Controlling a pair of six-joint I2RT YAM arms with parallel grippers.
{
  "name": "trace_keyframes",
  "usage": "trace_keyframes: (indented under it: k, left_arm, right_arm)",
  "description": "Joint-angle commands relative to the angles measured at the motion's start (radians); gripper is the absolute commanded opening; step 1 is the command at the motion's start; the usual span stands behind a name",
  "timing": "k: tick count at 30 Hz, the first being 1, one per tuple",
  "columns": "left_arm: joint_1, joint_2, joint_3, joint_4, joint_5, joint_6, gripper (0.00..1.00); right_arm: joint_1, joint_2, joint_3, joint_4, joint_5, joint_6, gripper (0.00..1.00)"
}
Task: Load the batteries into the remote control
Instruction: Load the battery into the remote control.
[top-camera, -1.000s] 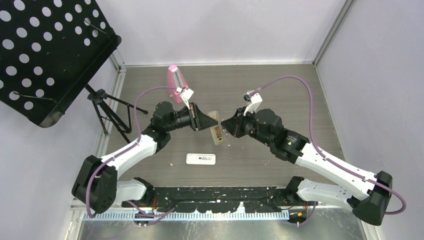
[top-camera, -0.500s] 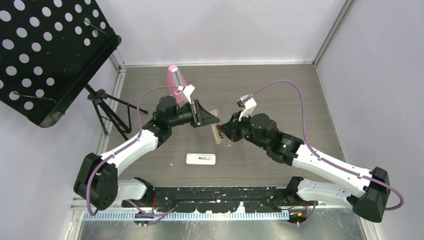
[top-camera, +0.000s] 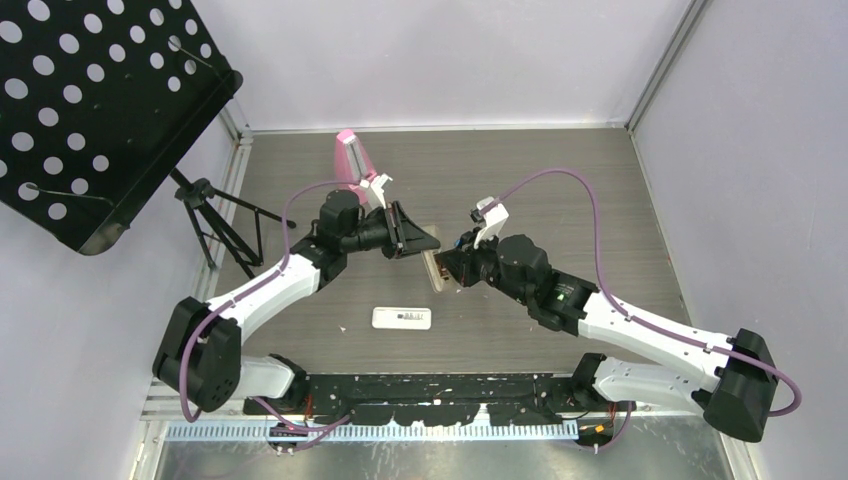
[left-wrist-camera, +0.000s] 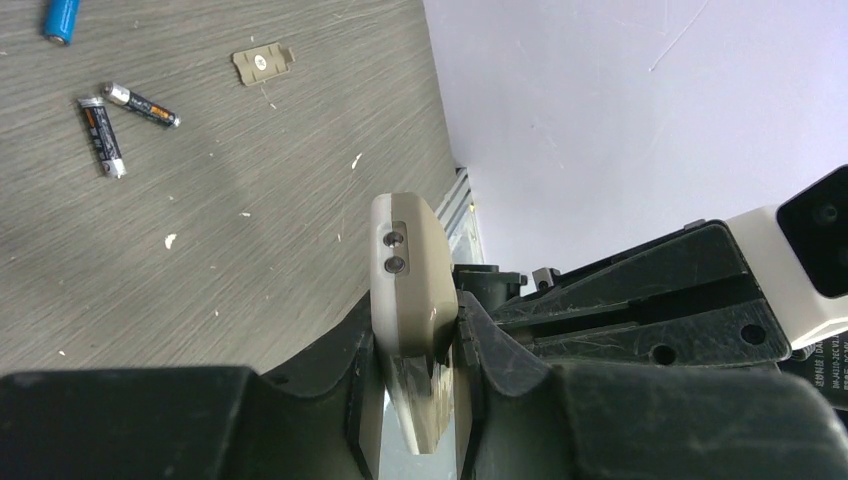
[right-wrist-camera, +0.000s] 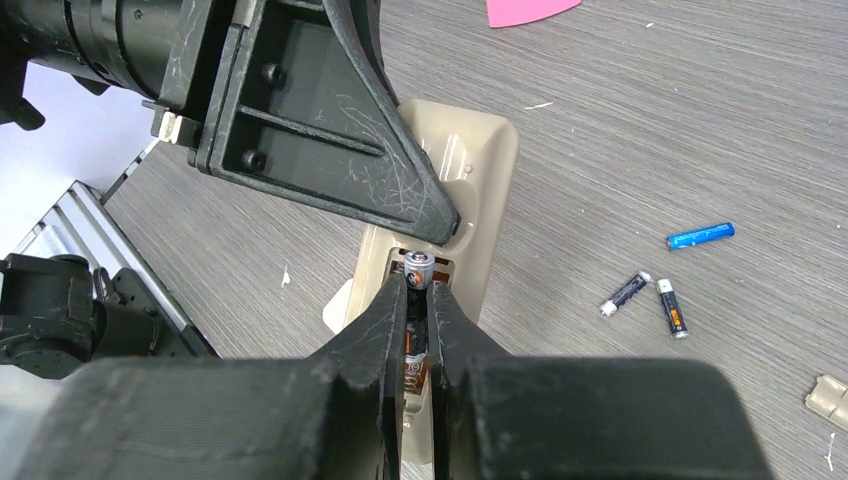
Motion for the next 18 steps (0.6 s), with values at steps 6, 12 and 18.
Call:
trace_keyframes:
  k: [6, 12, 18]
  left_arm:
    - [0.007, -0.012, 0.040, 0.005, 0.026, -0.062, 0.00]
    - [0.009, 0.002, 0.052, -0.020, 0.021, -0.043, 0.00]
    - [0.010, 0.001, 0.051, -0.038, 0.018, -0.033, 0.00]
  right_arm:
    - [0.008, -0.017, -0.022, 0.052, -0.012, -0.011, 0.16]
    - [0.007, -0.034, 0.020, -0.039, 0.008, 0.013, 0.25]
    - [0.007, -0.046, 0.061, -0.110, 0.017, 0.038, 0.33]
